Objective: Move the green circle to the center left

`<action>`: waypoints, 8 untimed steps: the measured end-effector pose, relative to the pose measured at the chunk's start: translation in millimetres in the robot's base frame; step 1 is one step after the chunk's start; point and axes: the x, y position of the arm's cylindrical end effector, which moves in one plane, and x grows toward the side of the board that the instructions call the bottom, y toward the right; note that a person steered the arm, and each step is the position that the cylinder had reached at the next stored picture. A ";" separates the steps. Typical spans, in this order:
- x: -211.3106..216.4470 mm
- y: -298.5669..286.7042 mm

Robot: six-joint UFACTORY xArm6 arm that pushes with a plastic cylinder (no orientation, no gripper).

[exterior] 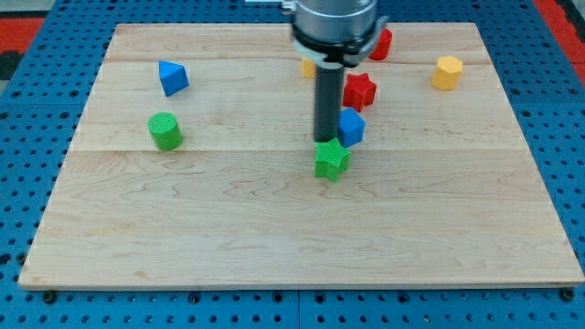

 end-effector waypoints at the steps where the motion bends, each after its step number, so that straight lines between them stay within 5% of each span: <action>1: 1.1 30.1; 3: 68.4 99.9; 8: 92.0 -92.2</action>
